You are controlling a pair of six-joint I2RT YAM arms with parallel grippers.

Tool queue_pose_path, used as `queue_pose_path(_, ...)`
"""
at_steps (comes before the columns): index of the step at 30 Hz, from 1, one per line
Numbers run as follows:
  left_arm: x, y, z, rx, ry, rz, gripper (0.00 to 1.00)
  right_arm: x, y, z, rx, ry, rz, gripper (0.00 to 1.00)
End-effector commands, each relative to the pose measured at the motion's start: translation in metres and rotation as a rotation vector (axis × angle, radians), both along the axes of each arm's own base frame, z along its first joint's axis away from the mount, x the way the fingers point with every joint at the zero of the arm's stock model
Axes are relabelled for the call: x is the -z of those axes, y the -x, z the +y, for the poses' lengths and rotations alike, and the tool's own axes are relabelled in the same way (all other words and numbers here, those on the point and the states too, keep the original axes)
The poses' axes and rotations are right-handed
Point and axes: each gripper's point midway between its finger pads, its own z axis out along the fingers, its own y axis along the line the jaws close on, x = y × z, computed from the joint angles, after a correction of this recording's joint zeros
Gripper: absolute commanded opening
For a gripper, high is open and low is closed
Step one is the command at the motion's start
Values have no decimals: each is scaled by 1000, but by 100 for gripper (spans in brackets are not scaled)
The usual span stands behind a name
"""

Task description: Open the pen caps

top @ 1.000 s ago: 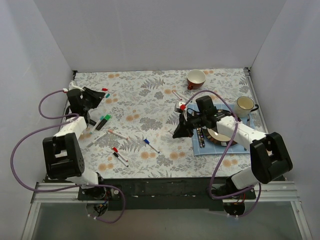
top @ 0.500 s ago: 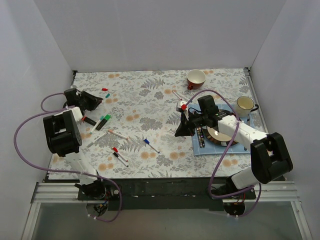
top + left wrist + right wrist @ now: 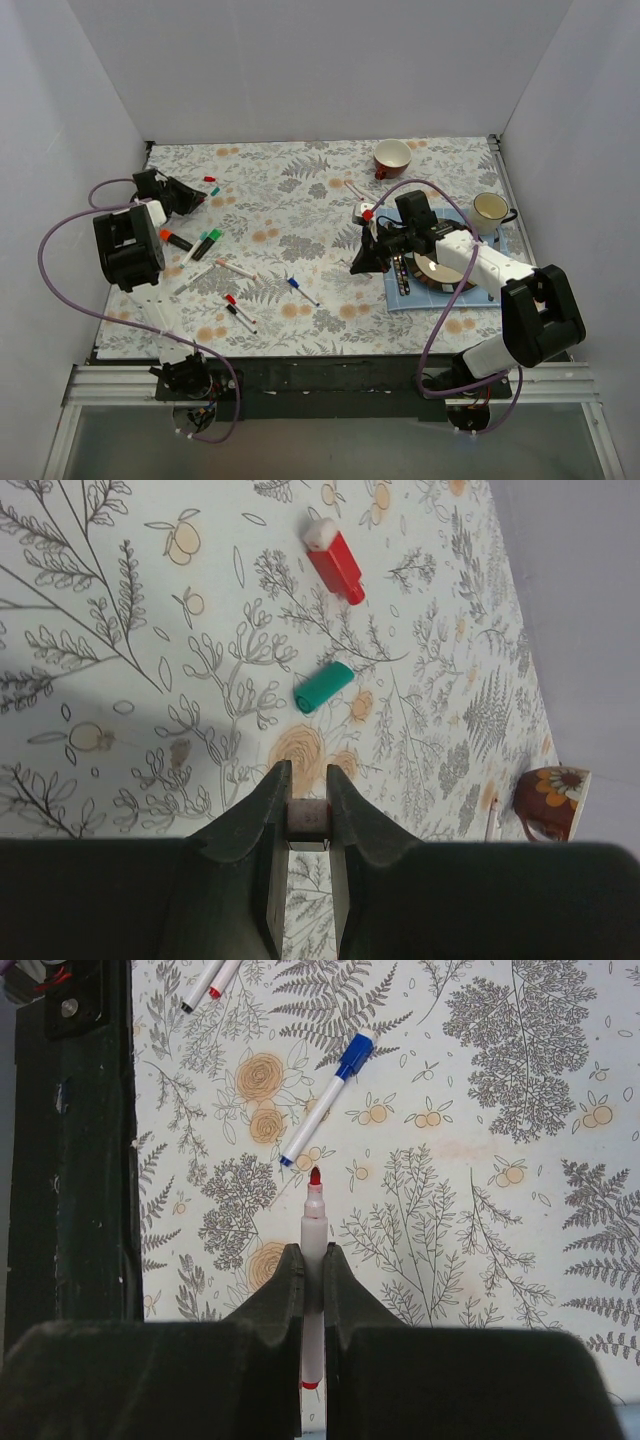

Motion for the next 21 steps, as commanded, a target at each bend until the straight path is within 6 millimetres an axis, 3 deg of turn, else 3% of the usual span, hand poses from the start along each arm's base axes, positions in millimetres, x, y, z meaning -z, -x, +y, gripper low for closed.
queue_pose_path(1,-2,-16,5,7,-9,9,8,-15,-6,4,-21,-27,-41,1)
queue_pose_path(2,-10,-24,7,9,-15,-9,12,-16,-7,4,-18,-27,-44,1)
queue_pose_path(5,-2,-32,10,9,-26,6,16,-13,-8,3,-17,-22,-39,1)
queue_pose_path(8,4,-37,13,8,-26,35,28,-11,-9,3,-15,-17,-36,1)
queue_pose_path(10,-2,-42,13,16,-31,21,38,-10,-10,3,-14,-15,-34,1)
queue_pose_path(16,-22,-44,11,45,-48,-13,51,-3,-12,1,-4,1,-21,1)
queue_pose_path(21,-42,-42,14,51,-95,-39,55,-1,-15,1,4,13,-24,1)
